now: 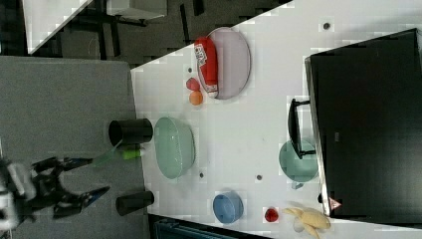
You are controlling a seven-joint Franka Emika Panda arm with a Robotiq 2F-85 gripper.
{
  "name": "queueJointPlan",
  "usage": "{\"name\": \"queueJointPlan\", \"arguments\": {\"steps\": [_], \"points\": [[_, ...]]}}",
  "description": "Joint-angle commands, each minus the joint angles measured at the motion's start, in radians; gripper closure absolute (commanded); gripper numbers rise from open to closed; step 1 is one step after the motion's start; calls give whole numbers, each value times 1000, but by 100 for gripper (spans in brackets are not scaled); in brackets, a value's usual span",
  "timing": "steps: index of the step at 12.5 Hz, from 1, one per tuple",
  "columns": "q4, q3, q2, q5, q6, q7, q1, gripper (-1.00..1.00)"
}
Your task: Drag strainer left to right.
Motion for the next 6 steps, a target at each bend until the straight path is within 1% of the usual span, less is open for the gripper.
{"name": "queueJointPlan", "arguments": {"steps": [1,4,6], "points": [[-63,158,124,3,83,328,36,-100],[-71,303,271,0,246,618,38,-100],[-78,370,377,-14,360,804,39,-100]]}}
